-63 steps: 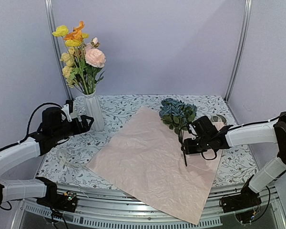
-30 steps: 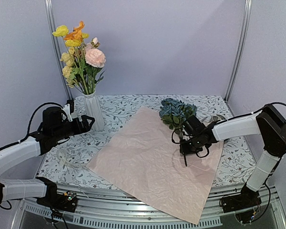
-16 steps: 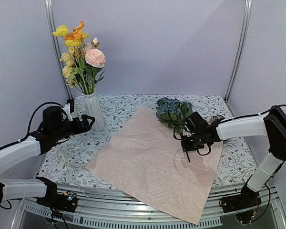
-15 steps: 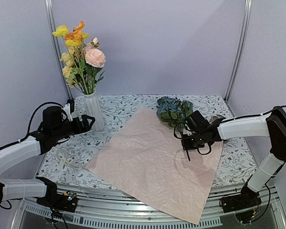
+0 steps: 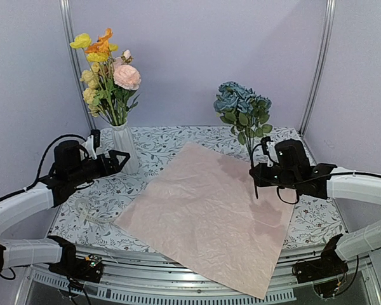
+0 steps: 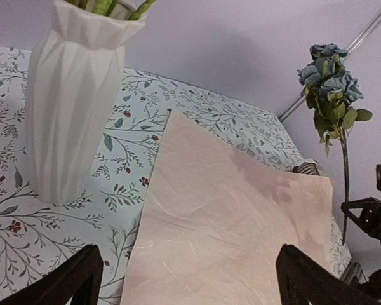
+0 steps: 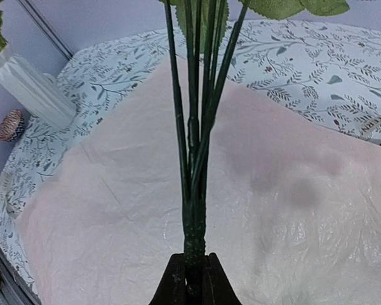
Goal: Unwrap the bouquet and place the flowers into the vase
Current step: Pick up the fake flower from the flattened wrapping paper, then pass from the right arm to the left
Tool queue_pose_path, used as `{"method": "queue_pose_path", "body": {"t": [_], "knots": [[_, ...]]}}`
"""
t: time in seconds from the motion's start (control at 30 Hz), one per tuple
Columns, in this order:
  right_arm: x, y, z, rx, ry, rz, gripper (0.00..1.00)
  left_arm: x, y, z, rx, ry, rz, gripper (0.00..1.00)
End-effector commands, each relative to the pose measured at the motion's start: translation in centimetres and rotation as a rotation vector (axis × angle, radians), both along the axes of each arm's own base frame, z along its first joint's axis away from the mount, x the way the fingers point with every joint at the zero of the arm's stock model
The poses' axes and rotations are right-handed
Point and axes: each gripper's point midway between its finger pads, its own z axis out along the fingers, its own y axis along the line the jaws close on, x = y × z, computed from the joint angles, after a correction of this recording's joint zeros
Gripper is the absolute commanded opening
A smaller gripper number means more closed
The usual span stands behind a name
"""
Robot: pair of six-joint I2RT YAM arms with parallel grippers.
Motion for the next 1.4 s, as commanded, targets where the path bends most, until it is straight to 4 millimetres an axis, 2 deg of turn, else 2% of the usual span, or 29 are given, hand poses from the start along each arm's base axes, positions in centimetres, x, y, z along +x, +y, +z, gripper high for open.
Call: {"method": "queue_pose_path", "body": {"t": [0.0, 0.17, 0.27, 0.5, 0.63, 0.87, 1.17, 1.37], "knots": [[-1.3, 2.2, 5.9, 0.174, -0.226, 0.162, 0.04, -1.5, -2.5, 2.9, -0.165, -0.083, -0.141, 0.98], [-2.8, 3.0, 7.8, 0.249, -0.310, 0.257, 0.04, -4.2, -6.5, 5.2, -0.257, -0.178, -0.295, 0.98], [-3.3, 3.7, 8.2, 0.272, -0.348, 0.305, 0.04, -5.4, -8.6, 6.7, -0.267, -0.240, -0.351, 0.98], [-3.7, 5.4, 9.4, 0.284, -0.463, 0.413, 0.04, -7.4, -11.2, 9.2, -0.315, -0.351, -0.428, 0.98], [-4.3, 6.5, 9.7, 0.294, -0.517, 0.460, 0.03, -8.1, -12.6, 9.6, -0.336, -0.375, -0.452, 0.98], [-5.8, 8.8, 8.0, 0.300, -0.541, 0.530, 0.03, -8.9, -15.9, 10.3, -0.367, -0.412, -0.520, 0.98], [-6.2, 9.1, 6.6, 0.296, -0.530, 0.546, 0.03, -8.7, -22.2, 10.0, -0.377, -0.409, -0.616, 0.91], [-6.9, 9.4, 6.6, 0.313, -0.533, 0.574, 0.03, -8.3, -24.3, 9.3, -0.408, -0.399, -0.623, 0.87]]}}
